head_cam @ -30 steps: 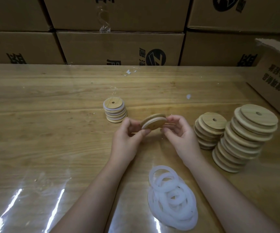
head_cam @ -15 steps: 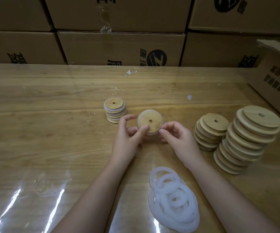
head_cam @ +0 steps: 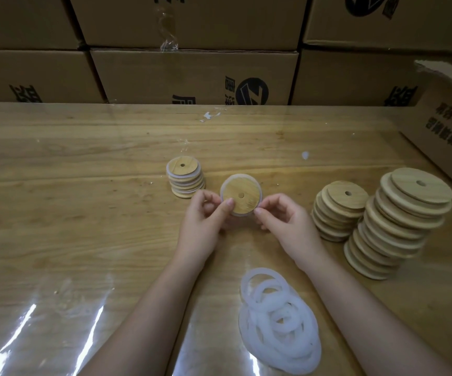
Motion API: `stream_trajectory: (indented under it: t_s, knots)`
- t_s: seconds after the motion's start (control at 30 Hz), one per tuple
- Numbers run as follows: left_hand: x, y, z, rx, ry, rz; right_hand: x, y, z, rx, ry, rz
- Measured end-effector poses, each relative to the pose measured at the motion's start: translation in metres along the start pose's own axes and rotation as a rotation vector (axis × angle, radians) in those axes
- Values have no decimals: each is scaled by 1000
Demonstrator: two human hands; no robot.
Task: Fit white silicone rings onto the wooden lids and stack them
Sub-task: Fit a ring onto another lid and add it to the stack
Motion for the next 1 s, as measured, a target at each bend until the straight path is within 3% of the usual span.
stream_trajectory:
  t_s: [0.17,0.37,0.6,0.8,1.0]
  knots:
    - [8,-23,-6,-267,-91,-185,-2,3,1,-77,-20,56]
    - [26,-58,-16,-322,-27,-349,-3,5,1,-123,-13,70]
    - [31,-70,-2,-392,-125,-431,-2,5,0,-129,-20,73]
    - [34,-78,4,-624,-193,-477,-1,7,-3,-111,-12,80]
    - [37,-76,6,-574,-198,-444,-1,6,-3,-127,-25,82]
Point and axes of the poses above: each hand's wrist, its own x-axis towards the middle knuckle, its own y-axis out of the palm, z = x × y, the point moved 8 cm from there along x, towards the middle knuckle, and after that the axes turned 10 degrees about -z, right-handed, at the moved point
